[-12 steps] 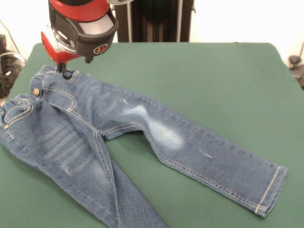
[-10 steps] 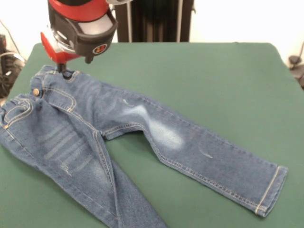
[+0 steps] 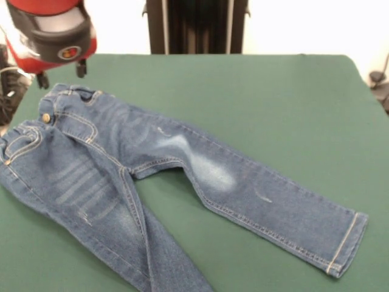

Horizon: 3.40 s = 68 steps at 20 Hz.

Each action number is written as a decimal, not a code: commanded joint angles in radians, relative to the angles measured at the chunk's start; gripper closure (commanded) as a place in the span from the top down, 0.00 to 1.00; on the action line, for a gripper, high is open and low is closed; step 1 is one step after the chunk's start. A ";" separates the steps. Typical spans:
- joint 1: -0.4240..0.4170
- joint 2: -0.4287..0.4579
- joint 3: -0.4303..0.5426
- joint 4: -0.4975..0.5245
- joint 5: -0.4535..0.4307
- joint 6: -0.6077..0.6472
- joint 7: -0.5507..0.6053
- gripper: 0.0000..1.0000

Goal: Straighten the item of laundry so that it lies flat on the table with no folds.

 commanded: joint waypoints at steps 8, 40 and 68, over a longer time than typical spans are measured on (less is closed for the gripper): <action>0.058 0.134 0.195 -0.185 -0.078 0.000 0.096 1.00; 0.145 0.451 0.493 -0.672 -0.372 -0.249 0.186 1.00; 0.082 0.632 0.623 -0.713 -0.596 -0.209 0.100 1.00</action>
